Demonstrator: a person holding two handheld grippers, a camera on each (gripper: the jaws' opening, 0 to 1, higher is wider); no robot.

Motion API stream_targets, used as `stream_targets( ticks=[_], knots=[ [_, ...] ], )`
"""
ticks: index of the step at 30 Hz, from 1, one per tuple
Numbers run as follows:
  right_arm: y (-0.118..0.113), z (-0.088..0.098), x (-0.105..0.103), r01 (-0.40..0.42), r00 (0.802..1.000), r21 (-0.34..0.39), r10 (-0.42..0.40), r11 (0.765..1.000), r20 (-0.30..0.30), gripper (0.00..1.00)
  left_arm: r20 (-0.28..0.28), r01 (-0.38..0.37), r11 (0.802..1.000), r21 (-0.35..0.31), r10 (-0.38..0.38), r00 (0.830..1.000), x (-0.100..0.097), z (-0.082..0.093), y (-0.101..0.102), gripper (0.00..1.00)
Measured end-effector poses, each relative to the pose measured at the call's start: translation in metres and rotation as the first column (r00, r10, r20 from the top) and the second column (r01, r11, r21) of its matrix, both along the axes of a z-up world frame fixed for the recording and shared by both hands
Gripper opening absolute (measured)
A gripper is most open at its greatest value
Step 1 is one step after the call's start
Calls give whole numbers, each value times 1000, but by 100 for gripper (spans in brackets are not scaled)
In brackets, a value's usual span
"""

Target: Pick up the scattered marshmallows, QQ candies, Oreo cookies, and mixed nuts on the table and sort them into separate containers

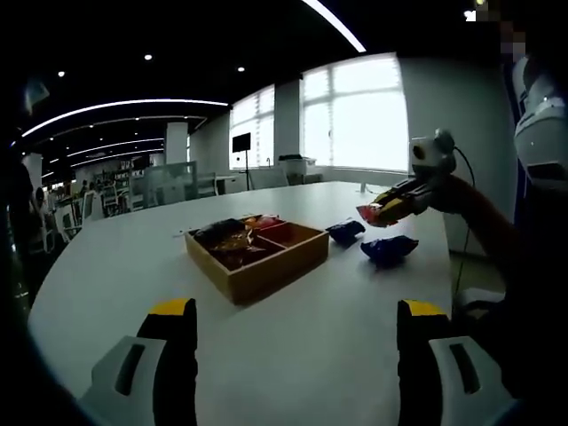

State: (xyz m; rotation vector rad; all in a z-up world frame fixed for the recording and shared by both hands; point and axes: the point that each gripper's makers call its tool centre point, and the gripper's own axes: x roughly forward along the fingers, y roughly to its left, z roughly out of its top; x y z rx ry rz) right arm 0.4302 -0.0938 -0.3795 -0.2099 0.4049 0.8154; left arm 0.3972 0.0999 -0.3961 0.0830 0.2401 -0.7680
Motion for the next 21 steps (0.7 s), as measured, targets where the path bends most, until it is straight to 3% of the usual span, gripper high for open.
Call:
stream_targets(
  ticks=[21],
  knots=[
    [32, 25, 74, -3, 999, -20, 3, 1000, 45, 11, 12, -3, 1000, -8, 3, 1000, -3, 3, -2, 97]
  ],
)
